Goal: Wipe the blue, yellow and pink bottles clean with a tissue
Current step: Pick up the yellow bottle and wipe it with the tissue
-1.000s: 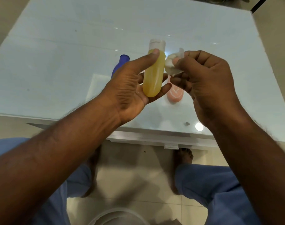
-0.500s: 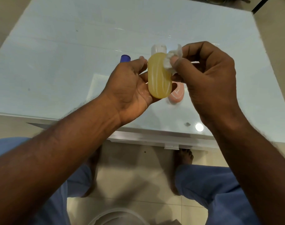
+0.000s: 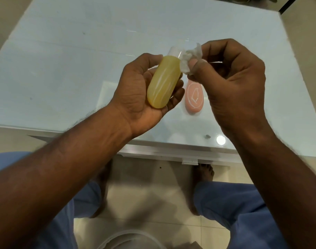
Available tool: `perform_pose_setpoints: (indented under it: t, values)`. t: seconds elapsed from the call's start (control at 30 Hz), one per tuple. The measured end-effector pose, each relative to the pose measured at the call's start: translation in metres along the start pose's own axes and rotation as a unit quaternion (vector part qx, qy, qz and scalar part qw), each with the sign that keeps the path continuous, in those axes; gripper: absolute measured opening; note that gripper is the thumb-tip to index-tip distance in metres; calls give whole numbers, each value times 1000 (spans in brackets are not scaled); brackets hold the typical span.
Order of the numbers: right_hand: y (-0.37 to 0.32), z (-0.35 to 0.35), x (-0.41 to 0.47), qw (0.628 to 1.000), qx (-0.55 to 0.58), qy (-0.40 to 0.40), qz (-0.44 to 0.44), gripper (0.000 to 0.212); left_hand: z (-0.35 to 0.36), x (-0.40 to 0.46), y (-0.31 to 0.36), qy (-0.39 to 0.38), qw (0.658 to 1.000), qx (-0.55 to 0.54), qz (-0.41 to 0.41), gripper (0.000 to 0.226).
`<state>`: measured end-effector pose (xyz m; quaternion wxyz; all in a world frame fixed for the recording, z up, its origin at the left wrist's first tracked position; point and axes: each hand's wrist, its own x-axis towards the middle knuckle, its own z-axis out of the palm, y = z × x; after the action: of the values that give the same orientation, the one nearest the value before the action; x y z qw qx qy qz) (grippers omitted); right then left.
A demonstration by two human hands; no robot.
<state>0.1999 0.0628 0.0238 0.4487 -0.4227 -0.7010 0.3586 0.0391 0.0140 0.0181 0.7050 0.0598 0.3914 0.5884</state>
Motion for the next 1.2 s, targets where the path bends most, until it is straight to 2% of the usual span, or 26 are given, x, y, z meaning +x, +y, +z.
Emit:
perform_pose_setpoints:
  t: [0.13, 0.33, 0.5, 0.73, 0.87, 0.93, 1.0, 1.1, 1.2]
  values:
    - [-1, 1, -1, 999, -37, -9, -34, 13, 2, -1, -5, 22, 999, 39, 13, 41]
    - [-1, 8, -8, 995, -50, -42, -76, 12, 0, 2, -9, 45, 996, 63, 34, 45]
    - [-2, 10, -12, 990, -48, -93, -93, 11, -2, 3, -12, 31, 997, 38, 54, 13]
    - [-2, 12, -18, 973, -48, -180, -133, 13, -4, 7, -4, 24, 999, 13, 38, 26]
    - [0, 8, -18, 953, -106, -253, -129, 13, -8, 11, 3, 16, 1000, -1, 14, 32]
    - [-1, 5, -16, 965, -63, -234, -99, 11, -6, 11, 3, 19, 999, -23, 19, 40]
    - [-4, 0, -11, 983, -15, -163, -78, 7, -4, 10, 0, 25, 999, -28, 28, 53]
    - [-1, -4, -1, 994, -35, -58, -86, 7, -3, 8, -3, 37, 998, 21, 48, 41]
    - [4, 0, -2, 993, -62, -47, -88, 13, -3, 7, -6, 35, 997, 41, 56, 36]
